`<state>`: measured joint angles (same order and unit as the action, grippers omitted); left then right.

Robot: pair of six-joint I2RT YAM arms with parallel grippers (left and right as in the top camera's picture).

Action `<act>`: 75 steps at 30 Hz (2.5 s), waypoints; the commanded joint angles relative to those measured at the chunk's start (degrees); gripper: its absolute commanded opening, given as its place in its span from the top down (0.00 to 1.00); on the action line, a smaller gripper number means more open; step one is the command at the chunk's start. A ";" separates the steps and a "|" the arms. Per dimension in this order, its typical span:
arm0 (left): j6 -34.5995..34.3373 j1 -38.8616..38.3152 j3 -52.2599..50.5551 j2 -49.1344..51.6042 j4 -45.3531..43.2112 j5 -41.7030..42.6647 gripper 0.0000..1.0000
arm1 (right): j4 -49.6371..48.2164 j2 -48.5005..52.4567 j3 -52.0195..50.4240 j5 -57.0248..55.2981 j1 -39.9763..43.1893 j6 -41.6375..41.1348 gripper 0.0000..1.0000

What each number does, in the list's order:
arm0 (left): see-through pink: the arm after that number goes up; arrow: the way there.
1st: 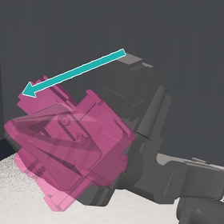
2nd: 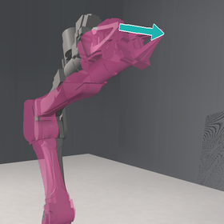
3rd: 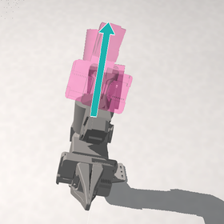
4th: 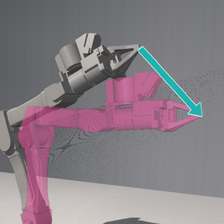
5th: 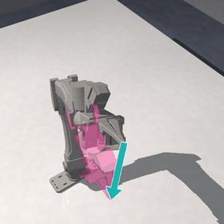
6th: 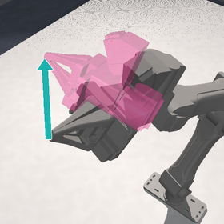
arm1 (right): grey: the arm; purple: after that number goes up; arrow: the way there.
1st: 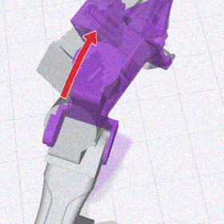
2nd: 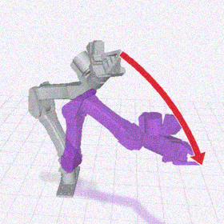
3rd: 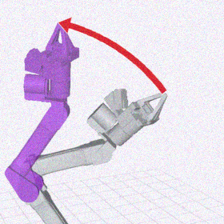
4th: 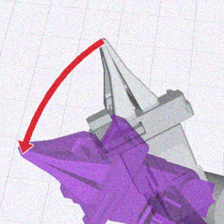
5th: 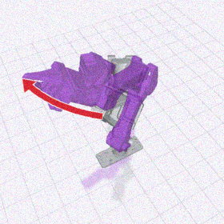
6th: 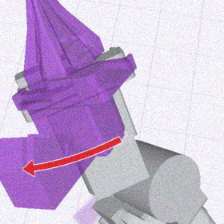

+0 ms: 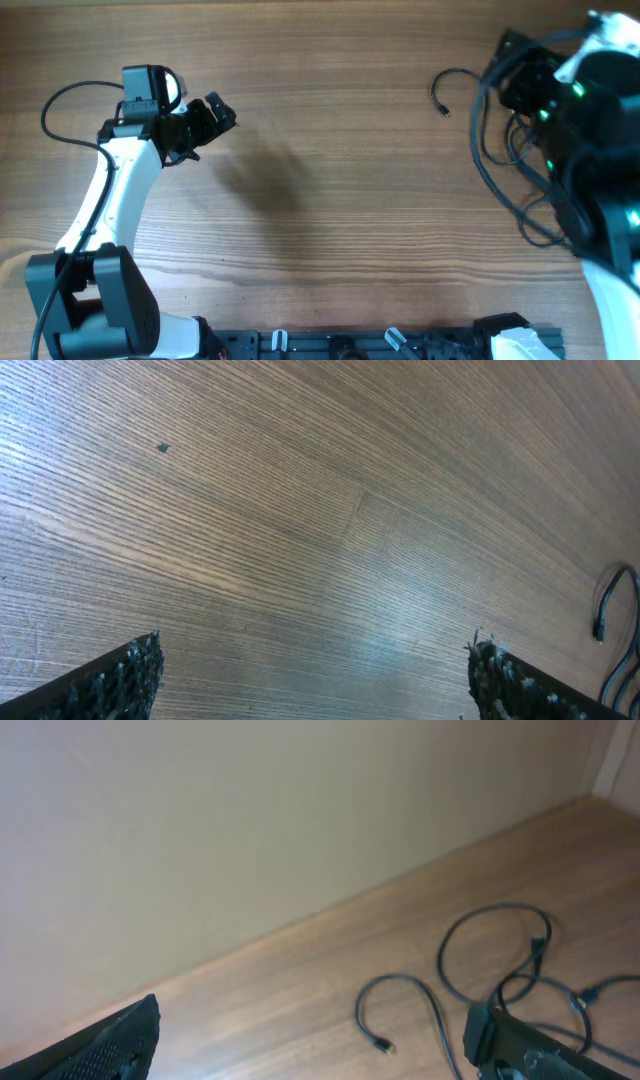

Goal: Untangle cables

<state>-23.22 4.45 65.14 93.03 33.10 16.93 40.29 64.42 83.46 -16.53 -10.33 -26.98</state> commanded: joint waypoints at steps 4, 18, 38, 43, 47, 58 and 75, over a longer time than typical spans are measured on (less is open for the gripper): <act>-0.31 -0.07 0.48 -0.44 -0.02 -0.74 0.00 | 0.11 -9.49 0.42 0.09 -0.17 -0.13 0.00; -0.31 -0.07 0.48 -0.44 -0.02 -0.74 0.00 | 8.02 -31.78 -6.86 -0.57 0.02 -0.20 0.00; -0.31 -0.07 0.48 -0.44 -0.02 -0.74 0.00 | -36.20 -64.22 -55.28 9.40 4.63 4.44 0.00; -0.31 -0.07 0.50 -0.44 -0.02 -0.72 0.00 | -55.12 -64.22 -65.37 12.50 4.83 8.96 0.00; -0.31 -0.07 0.50 -0.44 -0.02 -0.74 0.00 | -62.51 -64.22 -73.85 12.28 6.10 7.72 0.00; -0.31 -0.07 0.48 -0.44 -0.02 -0.74 0.00 | -51.78 -64.24 -83.17 3.85 6.99 -5.73 0.00; -0.31 -0.07 0.48 -0.44 -0.02 -0.74 0.00 | -41.66 -64.24 -83.17 9.11 6.97 11.61 0.00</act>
<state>-23.22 4.45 65.17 93.03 33.26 16.34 -1.28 0.67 0.34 -9.87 -3.53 -28.77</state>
